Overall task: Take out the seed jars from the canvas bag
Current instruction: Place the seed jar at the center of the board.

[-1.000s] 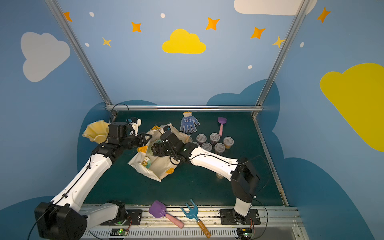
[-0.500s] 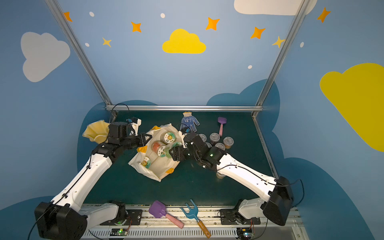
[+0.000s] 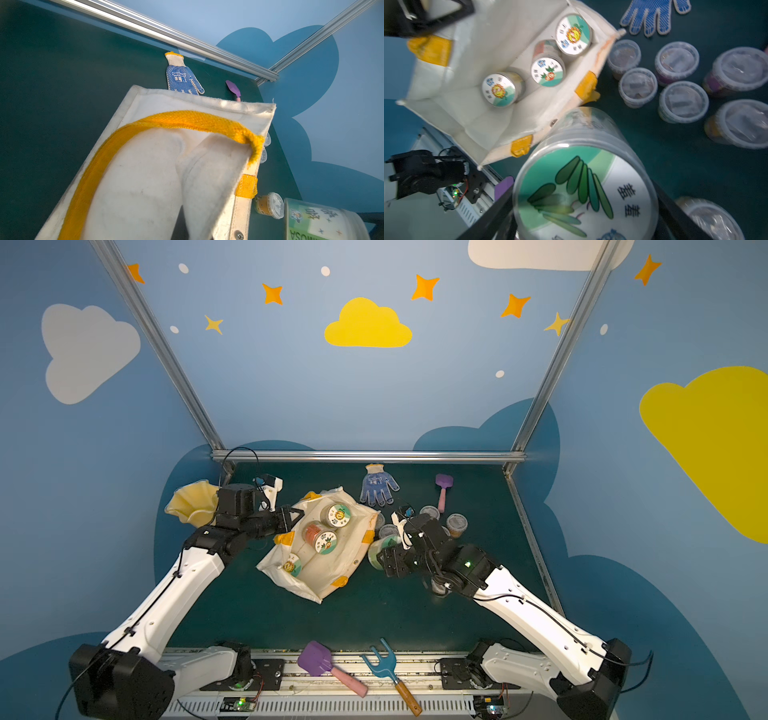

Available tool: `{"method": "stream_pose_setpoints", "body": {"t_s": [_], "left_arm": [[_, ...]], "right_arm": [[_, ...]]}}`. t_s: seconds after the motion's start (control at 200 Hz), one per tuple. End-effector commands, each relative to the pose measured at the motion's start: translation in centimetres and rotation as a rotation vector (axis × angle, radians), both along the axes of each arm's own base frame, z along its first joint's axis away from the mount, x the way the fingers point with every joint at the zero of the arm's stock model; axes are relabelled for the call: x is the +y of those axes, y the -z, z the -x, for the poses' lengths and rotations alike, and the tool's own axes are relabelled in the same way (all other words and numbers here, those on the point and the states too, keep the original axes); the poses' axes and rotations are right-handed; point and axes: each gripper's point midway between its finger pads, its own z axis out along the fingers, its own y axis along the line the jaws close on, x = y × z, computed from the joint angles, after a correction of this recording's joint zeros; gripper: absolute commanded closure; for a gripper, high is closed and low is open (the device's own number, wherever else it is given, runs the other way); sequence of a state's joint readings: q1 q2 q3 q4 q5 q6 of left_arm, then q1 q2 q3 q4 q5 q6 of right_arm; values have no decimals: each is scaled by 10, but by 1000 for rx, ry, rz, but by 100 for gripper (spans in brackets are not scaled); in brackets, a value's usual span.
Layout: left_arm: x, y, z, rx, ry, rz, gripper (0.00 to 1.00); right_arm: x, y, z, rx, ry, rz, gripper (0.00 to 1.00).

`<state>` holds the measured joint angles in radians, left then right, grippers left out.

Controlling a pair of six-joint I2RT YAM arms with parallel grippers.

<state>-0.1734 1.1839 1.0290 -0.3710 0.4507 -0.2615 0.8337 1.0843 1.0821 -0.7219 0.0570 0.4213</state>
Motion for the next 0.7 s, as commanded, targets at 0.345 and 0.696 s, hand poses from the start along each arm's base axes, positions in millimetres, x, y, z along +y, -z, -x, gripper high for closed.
{"method": "stream_pose_setpoints", "body": {"t_s": [0.345,0.696], "left_arm": [[-3,-1,-1,-12,16,-2,95],[-2,-1,-1,-14,14,-8,95]], "right_arm": [[-53,82,-23,124,195,340,28],[-53,126,-38,188,201,482,28]]}}
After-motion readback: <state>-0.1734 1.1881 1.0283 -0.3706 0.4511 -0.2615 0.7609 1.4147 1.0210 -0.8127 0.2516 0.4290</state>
